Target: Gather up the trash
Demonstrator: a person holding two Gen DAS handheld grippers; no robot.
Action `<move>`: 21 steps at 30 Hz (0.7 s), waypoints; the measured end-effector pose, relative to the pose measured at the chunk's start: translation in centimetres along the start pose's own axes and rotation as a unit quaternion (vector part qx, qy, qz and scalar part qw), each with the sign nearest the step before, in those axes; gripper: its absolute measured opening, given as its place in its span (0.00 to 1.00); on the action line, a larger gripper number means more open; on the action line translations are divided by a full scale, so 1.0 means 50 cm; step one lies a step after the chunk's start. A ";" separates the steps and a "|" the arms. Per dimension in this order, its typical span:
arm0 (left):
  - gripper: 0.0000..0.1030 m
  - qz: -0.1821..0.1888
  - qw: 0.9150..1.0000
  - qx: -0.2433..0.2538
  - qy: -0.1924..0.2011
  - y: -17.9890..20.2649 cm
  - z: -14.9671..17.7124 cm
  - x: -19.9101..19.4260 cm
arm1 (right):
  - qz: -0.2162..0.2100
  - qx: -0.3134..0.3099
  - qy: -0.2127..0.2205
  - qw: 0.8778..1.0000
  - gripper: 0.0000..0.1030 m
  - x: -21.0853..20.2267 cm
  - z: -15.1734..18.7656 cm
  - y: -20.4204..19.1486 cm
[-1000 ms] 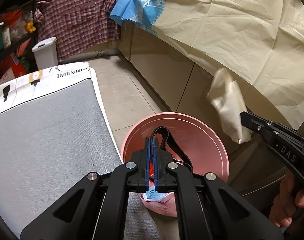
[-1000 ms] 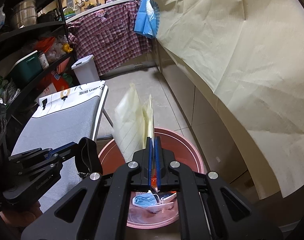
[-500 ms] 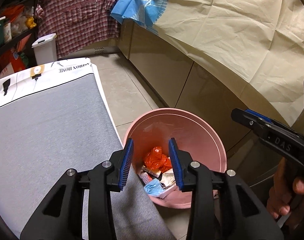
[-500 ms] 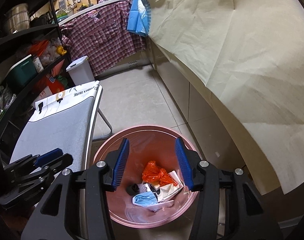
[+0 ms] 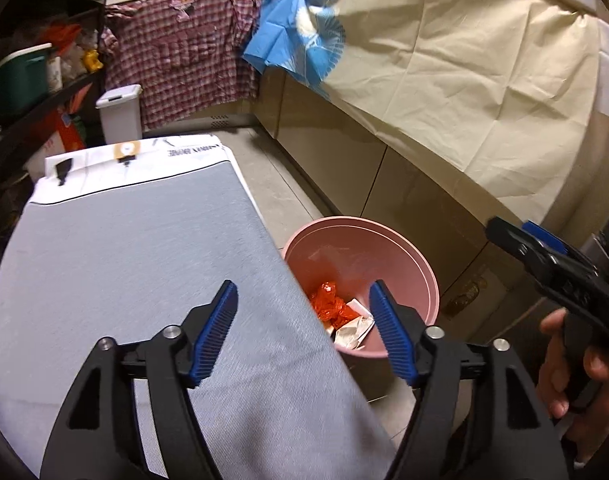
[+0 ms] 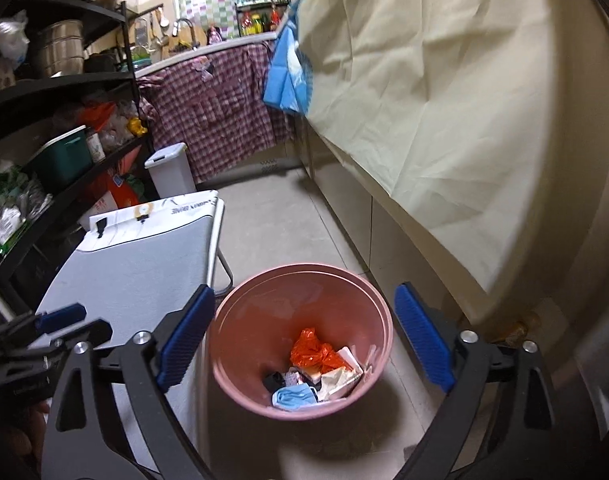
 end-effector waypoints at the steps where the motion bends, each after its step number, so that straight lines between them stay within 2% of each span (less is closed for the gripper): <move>1: 0.70 -0.002 1.000 -0.003 0.002 -0.004 0.011 -0.014 | 0.006 -0.007 0.006 1.000 0.92 -0.025 0.017 -0.012; 8: 0.75 -0.016 1.000 -0.012 0.009 -0.006 0.091 -0.094 | 0.039 -0.026 0.003 0.999 0.94 -0.133 0.103 -0.040; 11: 0.78 -0.039 0.999 -0.013 0.025 0.002 0.134 -0.129 | 0.053 -0.033 -0.005 0.998 0.95 -0.163 0.141 -0.045; 16: 0.80 -0.042 0.998 -0.016 0.044 0.017 0.187 -0.150 | 0.068 -0.032 -0.014 0.997 0.95 -0.176 0.185 -0.052; 21: 0.80 -0.031 0.999 -0.016 0.037 0.009 0.200 -0.139 | 0.081 -0.048 -0.018 0.995 0.95 -0.156 0.178 -0.075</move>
Point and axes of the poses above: each gripper's, at about its wrist camera, not at the fingertips, and x roughly the way its jaws point, y to its right, z to its underside, the point moved 2 cm from there along x, roughly the way its jaws point, and after that the axes turned 12 degrees about -y, right-handed, at the moved point
